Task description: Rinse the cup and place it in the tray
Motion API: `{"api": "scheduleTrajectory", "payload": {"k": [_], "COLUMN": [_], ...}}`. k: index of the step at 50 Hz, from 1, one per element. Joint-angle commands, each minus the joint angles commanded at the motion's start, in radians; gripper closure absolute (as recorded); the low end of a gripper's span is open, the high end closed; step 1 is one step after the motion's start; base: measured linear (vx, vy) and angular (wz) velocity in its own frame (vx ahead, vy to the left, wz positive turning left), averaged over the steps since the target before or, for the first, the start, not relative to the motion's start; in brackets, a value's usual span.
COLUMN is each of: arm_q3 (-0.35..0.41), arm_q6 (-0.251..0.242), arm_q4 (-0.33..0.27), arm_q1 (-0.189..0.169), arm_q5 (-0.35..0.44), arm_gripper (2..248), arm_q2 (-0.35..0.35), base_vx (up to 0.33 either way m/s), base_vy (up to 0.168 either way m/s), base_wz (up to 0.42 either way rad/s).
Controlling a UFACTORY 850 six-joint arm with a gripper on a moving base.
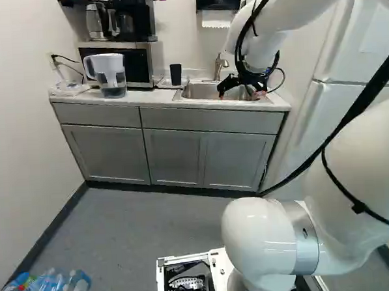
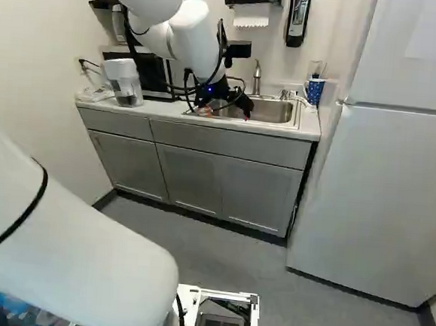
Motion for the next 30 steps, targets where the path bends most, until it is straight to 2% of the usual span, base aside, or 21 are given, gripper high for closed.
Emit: {"api": "scheduleTrajectory", "payload": {"k": [30], "arm_q3": [0.106], "arm_q6": [0.011], "arm_q4": [-0.005], "arm_q1": [0.031], "arm_q5": [0.175], "arm_gripper": [3], "arm_q2": [0.007], "base_vx": [0.000], "base_vy": [0.000], "base_wz": [0.000]}}
